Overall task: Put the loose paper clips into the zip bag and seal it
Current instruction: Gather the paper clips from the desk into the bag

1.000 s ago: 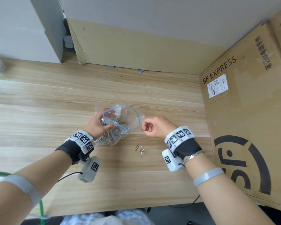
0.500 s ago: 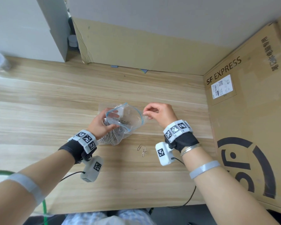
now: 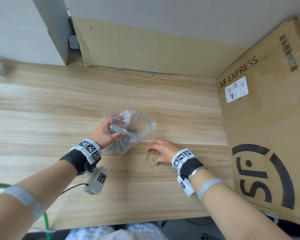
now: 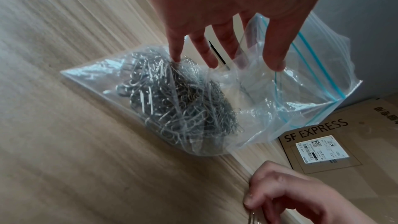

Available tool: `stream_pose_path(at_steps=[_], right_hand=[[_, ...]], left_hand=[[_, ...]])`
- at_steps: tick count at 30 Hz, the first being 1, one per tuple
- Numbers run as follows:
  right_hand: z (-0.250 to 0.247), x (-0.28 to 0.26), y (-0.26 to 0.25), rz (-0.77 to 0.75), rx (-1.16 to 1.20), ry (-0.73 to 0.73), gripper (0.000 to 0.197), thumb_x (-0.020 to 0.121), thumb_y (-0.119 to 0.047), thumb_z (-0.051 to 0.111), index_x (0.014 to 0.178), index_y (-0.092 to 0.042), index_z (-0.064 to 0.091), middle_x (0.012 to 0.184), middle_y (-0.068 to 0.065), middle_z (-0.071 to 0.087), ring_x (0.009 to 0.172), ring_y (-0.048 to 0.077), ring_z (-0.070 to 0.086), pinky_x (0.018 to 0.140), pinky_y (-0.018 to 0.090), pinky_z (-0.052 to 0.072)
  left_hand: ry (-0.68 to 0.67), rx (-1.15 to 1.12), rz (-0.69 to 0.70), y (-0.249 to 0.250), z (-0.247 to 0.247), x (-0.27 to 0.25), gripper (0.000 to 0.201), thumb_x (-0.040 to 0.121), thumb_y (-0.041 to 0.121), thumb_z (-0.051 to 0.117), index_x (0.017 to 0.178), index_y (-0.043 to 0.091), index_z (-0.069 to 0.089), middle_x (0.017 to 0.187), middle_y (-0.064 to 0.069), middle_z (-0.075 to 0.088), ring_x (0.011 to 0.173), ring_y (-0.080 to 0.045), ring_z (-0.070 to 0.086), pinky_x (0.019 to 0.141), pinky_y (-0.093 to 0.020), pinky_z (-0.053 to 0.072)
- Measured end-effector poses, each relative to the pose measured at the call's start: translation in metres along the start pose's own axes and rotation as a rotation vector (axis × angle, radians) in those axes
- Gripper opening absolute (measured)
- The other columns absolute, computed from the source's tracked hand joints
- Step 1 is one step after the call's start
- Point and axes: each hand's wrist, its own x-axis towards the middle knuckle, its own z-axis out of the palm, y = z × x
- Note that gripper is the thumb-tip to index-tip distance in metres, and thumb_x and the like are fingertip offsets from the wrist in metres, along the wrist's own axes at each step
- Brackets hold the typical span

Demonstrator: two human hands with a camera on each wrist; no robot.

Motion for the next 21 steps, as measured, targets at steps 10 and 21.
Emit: stream_pose_path(at_steps=[10, 21], right_hand=[[0.0, 0.006, -0.009, -0.114, -0.085, 0.012, 0.019, 0.08, -0.026, 0.065, 0.094, -0.014, 0.064, 0.106, 0.002, 0.057, 0.095, 0.021, 0.055, 0.078, 0.035, 0.046], [0.008, 0.004, 0.004, -0.189, -0.159, 0.202, 0.014, 0.083, -0.017, 0.062, 0.087, -0.003, 0.063, 0.092, 0.017, 0.06, 0.082, 0.033, 0.059, 0.069, 0.045, 0.052]], left_hand=[[0.003, -0.014, 0.001, -0.001, 0.003, 0.002, 0.05, 0.071, 0.005, 0.072, 0.099, 0.041, 0.05, 0.095, 0.04, 0.057, 0.091, 0.016, 0.054, 0.095, -0.027, 0.039], [-0.005, -0.015, 0.004, -0.001, 0.002, 0.003, 0.048, 0.071, 0.006, 0.071, 0.099, 0.039, 0.051, 0.096, 0.04, 0.057, 0.092, 0.016, 0.054, 0.089, -0.016, 0.038]])
